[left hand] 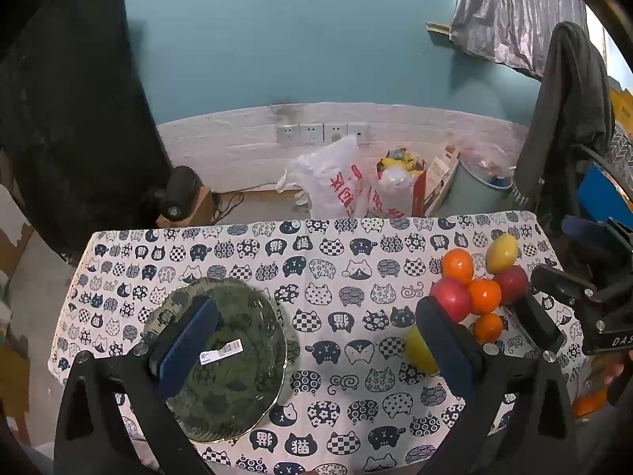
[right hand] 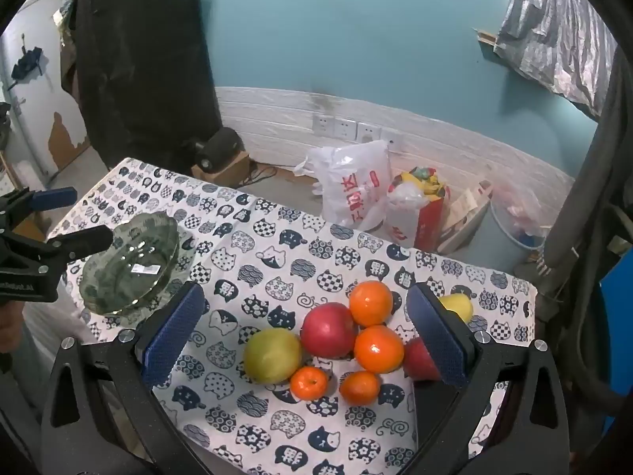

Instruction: Organize fruits

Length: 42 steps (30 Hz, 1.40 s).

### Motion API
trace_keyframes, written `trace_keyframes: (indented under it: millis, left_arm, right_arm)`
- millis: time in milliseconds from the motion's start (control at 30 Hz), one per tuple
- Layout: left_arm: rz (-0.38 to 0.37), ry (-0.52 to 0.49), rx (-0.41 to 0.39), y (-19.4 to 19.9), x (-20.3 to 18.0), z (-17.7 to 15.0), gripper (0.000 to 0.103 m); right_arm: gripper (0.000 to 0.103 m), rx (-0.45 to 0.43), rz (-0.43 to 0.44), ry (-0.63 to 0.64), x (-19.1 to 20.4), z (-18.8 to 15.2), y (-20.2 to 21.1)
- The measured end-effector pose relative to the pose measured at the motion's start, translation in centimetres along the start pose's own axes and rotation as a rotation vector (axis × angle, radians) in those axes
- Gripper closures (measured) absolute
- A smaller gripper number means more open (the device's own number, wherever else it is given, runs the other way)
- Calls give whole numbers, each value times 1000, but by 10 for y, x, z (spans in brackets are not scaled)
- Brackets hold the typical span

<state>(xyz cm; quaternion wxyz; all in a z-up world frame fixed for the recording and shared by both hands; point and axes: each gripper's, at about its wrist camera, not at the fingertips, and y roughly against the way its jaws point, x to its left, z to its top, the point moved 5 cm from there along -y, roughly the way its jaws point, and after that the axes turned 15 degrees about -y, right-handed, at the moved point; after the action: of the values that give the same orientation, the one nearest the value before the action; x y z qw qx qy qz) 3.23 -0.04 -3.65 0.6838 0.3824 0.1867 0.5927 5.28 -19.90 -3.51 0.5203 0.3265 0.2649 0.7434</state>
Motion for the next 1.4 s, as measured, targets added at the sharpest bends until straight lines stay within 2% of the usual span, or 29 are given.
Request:
trace_keyframes:
  millis: [400,1400]
  left_arm:
    - [-5,-3,3,0,-4,-9,2]
    - [-32,-9,-42,5,-6,-1,2]
  right_arm:
    - [3,8,-7,4,0,2,-1]
    - [3,19,-9,-11,-2,-2,-6]
